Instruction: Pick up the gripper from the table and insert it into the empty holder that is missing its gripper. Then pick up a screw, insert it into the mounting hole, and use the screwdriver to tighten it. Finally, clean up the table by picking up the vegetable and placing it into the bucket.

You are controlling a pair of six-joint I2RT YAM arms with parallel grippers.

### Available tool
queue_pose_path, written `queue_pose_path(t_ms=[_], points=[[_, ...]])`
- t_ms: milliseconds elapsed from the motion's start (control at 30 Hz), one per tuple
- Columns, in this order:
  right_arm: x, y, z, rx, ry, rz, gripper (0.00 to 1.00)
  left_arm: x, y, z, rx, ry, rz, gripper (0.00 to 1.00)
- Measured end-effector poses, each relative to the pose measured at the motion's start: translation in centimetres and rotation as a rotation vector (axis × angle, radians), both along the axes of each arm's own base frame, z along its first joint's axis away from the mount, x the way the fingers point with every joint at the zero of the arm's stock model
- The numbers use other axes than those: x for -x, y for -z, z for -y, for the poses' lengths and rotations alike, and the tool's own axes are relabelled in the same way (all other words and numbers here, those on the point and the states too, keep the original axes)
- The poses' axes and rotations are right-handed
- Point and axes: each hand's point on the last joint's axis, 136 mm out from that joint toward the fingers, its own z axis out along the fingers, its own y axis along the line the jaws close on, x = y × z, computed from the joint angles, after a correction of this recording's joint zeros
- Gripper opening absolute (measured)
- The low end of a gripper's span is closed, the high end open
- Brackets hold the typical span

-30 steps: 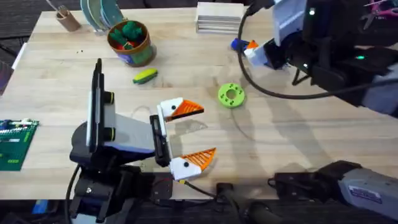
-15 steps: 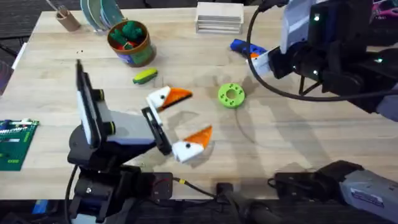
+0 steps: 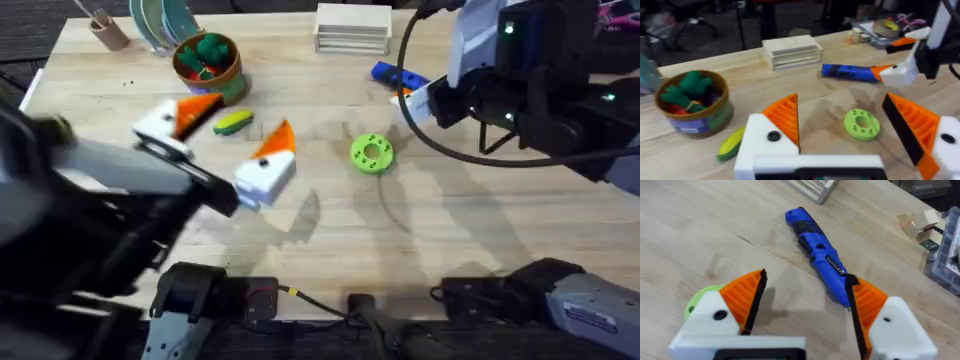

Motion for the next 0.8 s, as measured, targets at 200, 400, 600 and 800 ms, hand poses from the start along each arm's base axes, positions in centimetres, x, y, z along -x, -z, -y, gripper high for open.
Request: queue_pose_path(t_ms=[200, 400, 600, 800], points=[[0.0, 0.0, -0.1, -0.005, -0.001, -0.001, 0.992, -1.0, -1.3, -1.8, -0.163, -0.081, -0.168, 0.996], [0.0, 0.0, -0.1, -0.006, -0.003, -0.002, 0.992, -3.4, 0.3, -3.4, -0.358, -0.115, -0.361, 0.994], [0.4, 0.5, 0.0, -0.001, 0.0, -0.024, 0.994, -6.3, 4.5, -3.9, -0.457, -0.105, -0.542, 0.995], [0.9, 1.2, 0.2, 0.013, 0.0, -0.06, 0.993, -7.8, 9.4, -4.5, -0.527, -0.101, -0.724, 0.994]])
